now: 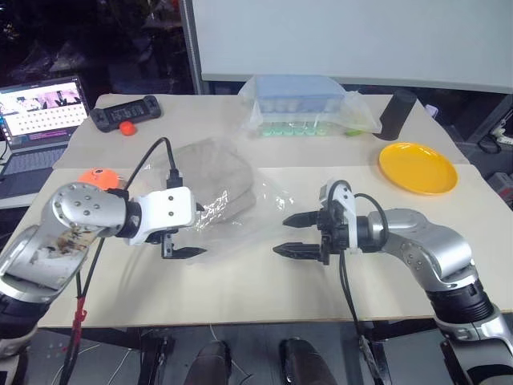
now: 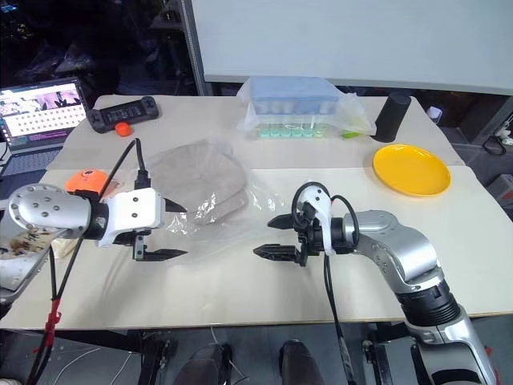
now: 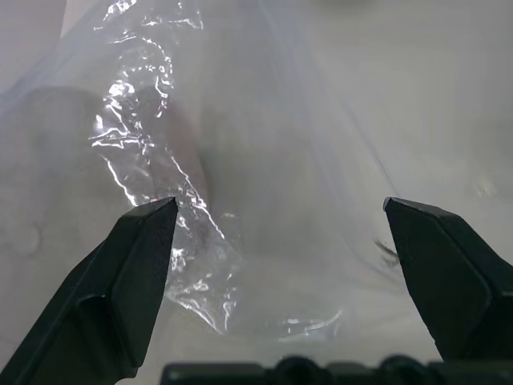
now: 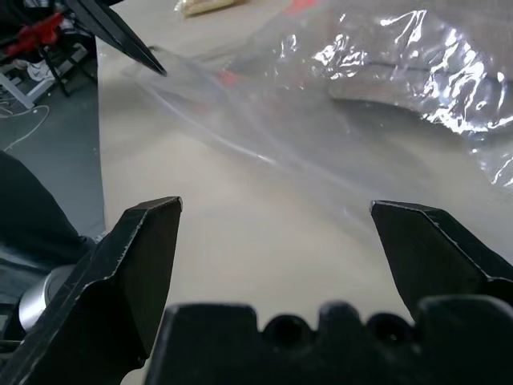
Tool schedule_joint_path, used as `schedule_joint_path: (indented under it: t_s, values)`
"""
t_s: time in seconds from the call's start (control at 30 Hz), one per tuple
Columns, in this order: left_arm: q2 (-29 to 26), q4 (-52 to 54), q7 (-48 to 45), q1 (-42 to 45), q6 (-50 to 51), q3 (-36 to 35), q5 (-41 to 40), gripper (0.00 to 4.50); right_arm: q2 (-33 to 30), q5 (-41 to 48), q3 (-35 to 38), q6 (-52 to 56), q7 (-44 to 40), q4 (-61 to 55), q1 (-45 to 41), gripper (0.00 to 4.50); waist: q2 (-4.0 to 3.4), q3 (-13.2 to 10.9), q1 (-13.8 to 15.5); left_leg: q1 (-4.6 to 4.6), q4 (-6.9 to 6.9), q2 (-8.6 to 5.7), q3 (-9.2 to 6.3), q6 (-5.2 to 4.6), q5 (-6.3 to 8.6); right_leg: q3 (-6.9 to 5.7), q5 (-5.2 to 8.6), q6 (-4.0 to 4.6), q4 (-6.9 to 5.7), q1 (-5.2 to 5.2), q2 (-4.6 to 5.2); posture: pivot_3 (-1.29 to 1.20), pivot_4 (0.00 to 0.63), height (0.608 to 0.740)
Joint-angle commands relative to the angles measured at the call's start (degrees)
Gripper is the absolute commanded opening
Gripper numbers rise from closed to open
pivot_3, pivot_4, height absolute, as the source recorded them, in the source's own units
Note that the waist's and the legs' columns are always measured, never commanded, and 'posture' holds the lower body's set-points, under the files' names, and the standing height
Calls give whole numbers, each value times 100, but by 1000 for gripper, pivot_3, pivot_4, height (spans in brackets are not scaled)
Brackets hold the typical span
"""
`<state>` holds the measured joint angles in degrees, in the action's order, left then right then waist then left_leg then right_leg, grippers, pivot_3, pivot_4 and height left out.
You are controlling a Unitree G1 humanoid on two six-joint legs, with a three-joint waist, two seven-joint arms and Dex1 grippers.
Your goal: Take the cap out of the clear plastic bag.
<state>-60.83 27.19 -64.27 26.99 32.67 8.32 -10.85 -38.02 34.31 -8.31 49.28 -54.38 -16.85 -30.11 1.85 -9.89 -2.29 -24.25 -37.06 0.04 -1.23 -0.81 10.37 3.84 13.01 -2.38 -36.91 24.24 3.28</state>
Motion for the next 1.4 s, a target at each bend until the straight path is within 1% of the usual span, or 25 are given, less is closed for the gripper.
schedule_joint_path:
  t_s: [0.03, 0.1, 0.2, 0.27, 0.4, 0.47, 0.57, 0.6, 0.7, 0.77, 0.8, 0.97, 1.0, 1.17, 1.4]
  values:
    - [139, -163, 206, 120, -403, 203, 412, 4411, -128, 127, 288, 129, 110, -298, 12, 4500, 0, 0, 1, 0, 0, 0, 0, 0, 0, 0, -2, 4, 0, 0, 0, 0, 150, 740]
    - [276, -276, 322, 218, -509, 353, 614, 4411, -147, 169, 324, 182, 168, -364, 26, 4500, 0, 0, 5, 1, 0, -1, 0, 0, 0, 0, -3, 5, -1, 0, 0, 0, 150, 740]
    - [631, -444, 730, 468, -688, 782, 1291, 4411, -120, 269, 436, 300, 339, -514, 59, 4500, 0, 0, 16, 0, -1, -2, 0, 0, 0, 0, -3, 4, -3, -1, 0, 0, 150, 740]
    - [819, -535, 908, 570, -724, 951, 1590, 4411, -99, 317, 492, 370, 428, -595, 78, 4500, 1, 1, 23, 0, -2, -4, -1, 0, 0, 0, -3, 4, -3, -2, 1, 0, 150, 740]
    - [1386, -892, 1376, 1106, -806, 1375, 2378, 4411, -144, 423, 649, 482, 629, -829, 285, 4500, 2, 0, 49, -3, -2, -6, -2, 0, 0, 0, -4, 5, -4, -1, 1, 0, 150, 740]
    - [1573, -1000, 1401, 1347, -751, 1391, 2486, 4411, -160, 471, 714, 517, 694, -909, 368, 4500, 3, 0, 75, -4, -5, -8, -4, 0, 0, -1, -4, 5, -6, -2, 1, 0, 150, 740]
    - [1676, -1118, 1305, 1655, -649, 1300, 2552, 4411, -167, 489, 803, 538, 791, -1007, 490, 4500, 3, 0, 70, -3, -5, -7, -3, 0, 0, 0, -3, 5, -6, 1, 1, 0, 150, 740]
    - [1695, -1142, 1233, 1736, -590, 1246, 2485, 4175, -165, 478, 822, 532, 831, -1029, 527, 4500, 3, 0, 64, -3, -4, -6, -3, 0, 0, 1, -4, 5, -7, 1, 0, 0, 150, 740]
    - [1663, -1234, 992, 1908, -508, 1190, 2369, 3268, -126, 479, 858, 515, 940, -1075, 594, 4500, 3, 0, 50, -2, -4, -6, -3, 0, 0, 1, -4, 5, -8, 1, 0, 0, 150, 740]
    - [1675, -1270, 853, 2017, -398, 1143, 2294, 2422, -97, 501, 868, 512, 998, -1104, 614, 4500, 3, 0, 46, -1, -5, -6, -3, 0, 0, 1, -3, 4, -9, -1, 1, 0, 150, 740]
    - [1679, -1273, 777, 2074, -322, 1117, 2258, 2134, -89, 509, 864, 507, 1024, -1116, 623, 4500, 3, 0, 45, -1, -5, -7, -3, 0, 0, 1, -3, 4, -9, -1, 1, 0, 150, 740]
    - [1632, -1214, 516, 2239, 30, 1049, 2192, 175, -42, 552, 827, 496, 1125, -1174, 644, 4500, 3, 0, 45, -3, -5, -7, -4, 0, 0, 1, -2, 2, -8, -1, 1, 0, 150, 740]
    - [1626, -1190, 489, 2245, 96, 1040, 2181, 62, -28, 566, 824, 501, 1141, -1190, 641, 4500, 3, 0, 43, -3, -5, -7, -4, 0, 0, 0, -2, 2, -8, 0, 1, 0, 150, 740]
    - [1673, -1172, 541, 2287, 214, 1021, 2185, 62, 76, 681, 749, 551, 1221, -1293, 580, 4500, 3, 0, 15, -2, -5, -7, -4, 0, 0, 1, -2, 1, -9, -1, 1, 0, 150, 740]
    - [1950, -1330, 883, 2764, 139, 889, 2200, 62, 435, 886, 707, 687, 1526, -1448, 338, 4500, 3, 0, 10, -3, -6, -8, -7, 0, 0, 0, -2, 1, -9, -1, 1, 0, 150, 740]
